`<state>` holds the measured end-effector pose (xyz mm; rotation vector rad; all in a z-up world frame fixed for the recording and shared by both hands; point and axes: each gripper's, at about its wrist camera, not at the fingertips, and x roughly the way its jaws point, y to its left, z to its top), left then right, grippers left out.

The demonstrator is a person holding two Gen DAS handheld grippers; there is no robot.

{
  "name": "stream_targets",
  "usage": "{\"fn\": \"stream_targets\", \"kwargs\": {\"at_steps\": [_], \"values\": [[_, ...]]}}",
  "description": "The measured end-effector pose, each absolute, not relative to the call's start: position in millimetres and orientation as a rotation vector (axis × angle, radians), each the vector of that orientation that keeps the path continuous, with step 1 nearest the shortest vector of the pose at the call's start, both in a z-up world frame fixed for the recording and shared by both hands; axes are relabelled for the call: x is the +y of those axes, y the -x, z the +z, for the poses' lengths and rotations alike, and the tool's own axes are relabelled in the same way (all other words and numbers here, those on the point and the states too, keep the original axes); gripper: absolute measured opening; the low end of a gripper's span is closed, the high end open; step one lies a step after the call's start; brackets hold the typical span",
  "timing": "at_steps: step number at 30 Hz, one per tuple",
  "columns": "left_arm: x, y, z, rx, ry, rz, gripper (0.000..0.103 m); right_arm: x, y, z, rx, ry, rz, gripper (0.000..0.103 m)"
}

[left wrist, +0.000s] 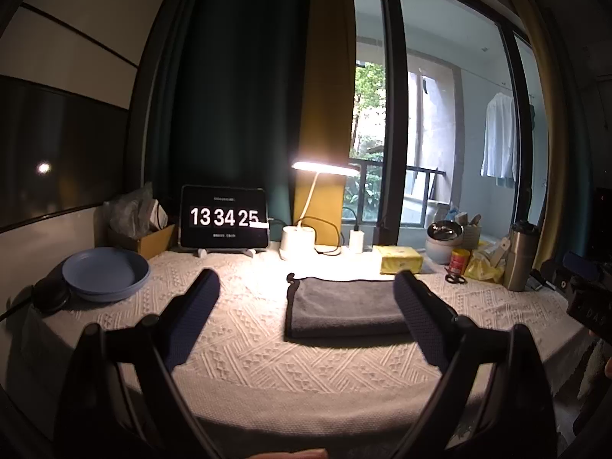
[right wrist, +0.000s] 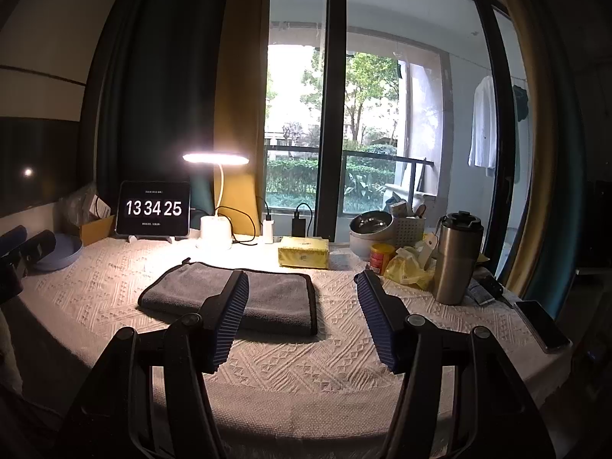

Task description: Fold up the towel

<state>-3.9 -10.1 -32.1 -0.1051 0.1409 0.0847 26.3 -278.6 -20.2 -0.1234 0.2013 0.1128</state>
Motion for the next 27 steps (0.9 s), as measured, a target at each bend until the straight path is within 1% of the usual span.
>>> {"fn": "stream_targets", "kwargs": {"at_steps": [27], "values": [[-9.9, 4.1, -32.9, 0.133, 0.104, 0.095, 0.093, -280.8, -26.9, -21.6, 0.206, 0.118, 0.114, 0.062]]}}
